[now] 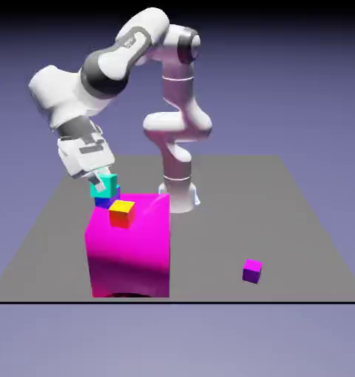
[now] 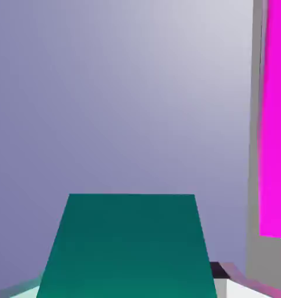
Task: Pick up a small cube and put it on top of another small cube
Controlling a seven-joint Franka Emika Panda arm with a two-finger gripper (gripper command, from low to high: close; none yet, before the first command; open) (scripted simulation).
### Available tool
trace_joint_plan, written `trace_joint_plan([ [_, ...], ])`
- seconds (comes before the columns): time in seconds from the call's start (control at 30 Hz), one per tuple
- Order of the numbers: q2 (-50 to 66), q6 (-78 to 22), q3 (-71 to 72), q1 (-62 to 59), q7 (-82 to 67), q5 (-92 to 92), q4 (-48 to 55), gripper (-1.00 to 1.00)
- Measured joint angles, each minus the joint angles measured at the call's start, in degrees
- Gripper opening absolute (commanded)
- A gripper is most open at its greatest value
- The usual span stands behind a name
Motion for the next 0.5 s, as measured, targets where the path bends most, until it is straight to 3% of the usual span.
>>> trace_joint_plan([
  [0.27, -14.39, -7.57, 1.16, -11.91, 5.63, -14.61, -14.9, -1.0],
  [0.4, -12.69, -0.11, 2.18, -10.78, 3.52, -12.18, -20.94, -1.0],
  [0.43, -12.25, 1.85, 2.45, -10.48, 2.97, -11.55, -22.52, 1.0],
  [0.5, -12.24, 1.8, 2.45, -10.48, 3.0, -11.64, -22.52, 1.0],
])
